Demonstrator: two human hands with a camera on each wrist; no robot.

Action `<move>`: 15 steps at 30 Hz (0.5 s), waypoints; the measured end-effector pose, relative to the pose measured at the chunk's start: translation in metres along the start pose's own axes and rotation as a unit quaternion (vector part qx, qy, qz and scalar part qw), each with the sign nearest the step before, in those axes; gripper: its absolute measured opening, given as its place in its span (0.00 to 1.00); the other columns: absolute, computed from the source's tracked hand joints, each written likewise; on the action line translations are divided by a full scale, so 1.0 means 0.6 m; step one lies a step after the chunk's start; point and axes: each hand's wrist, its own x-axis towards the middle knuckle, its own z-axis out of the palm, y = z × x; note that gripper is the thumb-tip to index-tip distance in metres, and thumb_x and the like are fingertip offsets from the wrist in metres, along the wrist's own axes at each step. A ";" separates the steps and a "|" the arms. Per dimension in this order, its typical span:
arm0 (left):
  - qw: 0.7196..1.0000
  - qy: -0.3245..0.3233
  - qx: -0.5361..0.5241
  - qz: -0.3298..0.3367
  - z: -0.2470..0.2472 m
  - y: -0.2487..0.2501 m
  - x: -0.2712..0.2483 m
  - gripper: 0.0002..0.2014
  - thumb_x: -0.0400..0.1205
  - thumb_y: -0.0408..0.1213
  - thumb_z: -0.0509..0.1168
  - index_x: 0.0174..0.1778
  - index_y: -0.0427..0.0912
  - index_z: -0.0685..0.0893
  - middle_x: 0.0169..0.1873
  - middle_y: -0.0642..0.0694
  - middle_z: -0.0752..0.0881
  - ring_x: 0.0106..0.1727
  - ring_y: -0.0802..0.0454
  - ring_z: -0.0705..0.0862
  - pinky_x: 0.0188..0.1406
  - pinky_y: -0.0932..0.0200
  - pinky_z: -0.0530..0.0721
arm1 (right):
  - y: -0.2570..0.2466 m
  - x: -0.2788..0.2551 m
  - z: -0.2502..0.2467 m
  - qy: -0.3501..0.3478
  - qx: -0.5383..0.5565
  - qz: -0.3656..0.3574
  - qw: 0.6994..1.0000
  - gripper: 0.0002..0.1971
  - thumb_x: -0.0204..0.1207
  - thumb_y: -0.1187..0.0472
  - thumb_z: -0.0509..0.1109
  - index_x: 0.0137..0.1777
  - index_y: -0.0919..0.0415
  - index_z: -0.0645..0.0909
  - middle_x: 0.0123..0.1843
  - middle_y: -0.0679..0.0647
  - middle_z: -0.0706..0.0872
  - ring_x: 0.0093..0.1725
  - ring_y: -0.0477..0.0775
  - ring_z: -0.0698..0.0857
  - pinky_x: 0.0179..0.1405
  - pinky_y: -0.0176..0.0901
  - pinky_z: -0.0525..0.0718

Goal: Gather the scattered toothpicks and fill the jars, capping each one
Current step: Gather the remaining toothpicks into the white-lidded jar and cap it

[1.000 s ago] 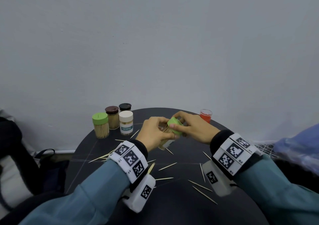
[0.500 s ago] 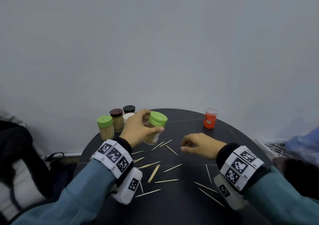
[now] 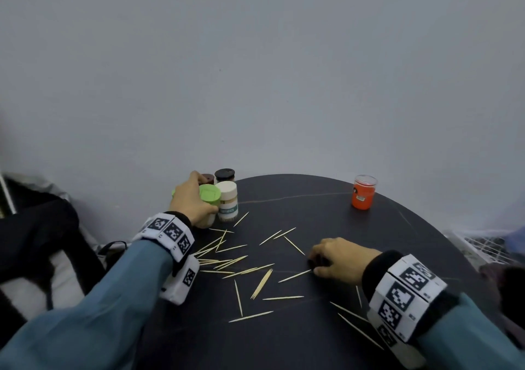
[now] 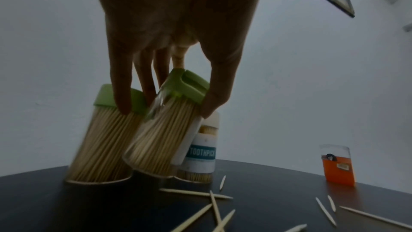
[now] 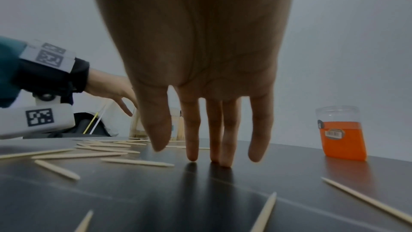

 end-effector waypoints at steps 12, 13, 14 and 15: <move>0.995 -0.021 0.092 -0.042 -0.006 -0.018 -0.016 0.28 0.68 0.33 0.77 0.62 0.39 0.74 0.59 0.36 0.80 0.60 0.39 0.78 0.52 0.51 0.75 | 0.000 -0.003 -0.003 -0.004 0.010 0.002 1.000 0.18 0.81 0.54 0.62 0.70 0.55 0.74 0.68 0.55 0.74 0.66 0.53 0.75 0.65 0.41 0.72; 0.994 -0.020 0.097 -0.041 -0.008 -0.020 -0.017 0.29 0.68 0.32 0.77 0.63 0.38 0.74 0.60 0.35 0.79 0.61 0.39 0.77 0.54 0.51 0.75 | 0.000 -0.003 -0.004 -0.004 0.011 0.003 1.000 0.18 0.81 0.54 0.62 0.70 0.55 0.74 0.68 0.55 0.74 0.66 0.53 0.75 0.65 0.41 0.72; 0.994 -0.019 0.100 -0.041 -0.009 -0.022 -0.018 0.29 0.68 0.32 0.77 0.64 0.38 0.74 0.61 0.35 0.78 0.63 0.39 0.76 0.56 0.51 0.74 | 0.000 -0.003 -0.005 -0.005 0.011 0.002 1.000 0.18 0.82 0.54 0.62 0.70 0.55 0.74 0.68 0.55 0.74 0.66 0.53 0.75 0.65 0.40 0.72; 0.994 -0.018 0.103 -0.041 -0.009 -0.024 -0.019 0.30 0.68 0.32 0.77 0.65 0.38 0.74 0.62 0.35 0.78 0.64 0.39 0.76 0.57 0.52 0.74 | 0.000 -0.004 -0.005 -0.005 0.010 0.002 1.000 0.18 0.82 0.54 0.62 0.70 0.55 0.74 0.68 0.54 0.74 0.66 0.53 0.75 0.64 0.40 0.72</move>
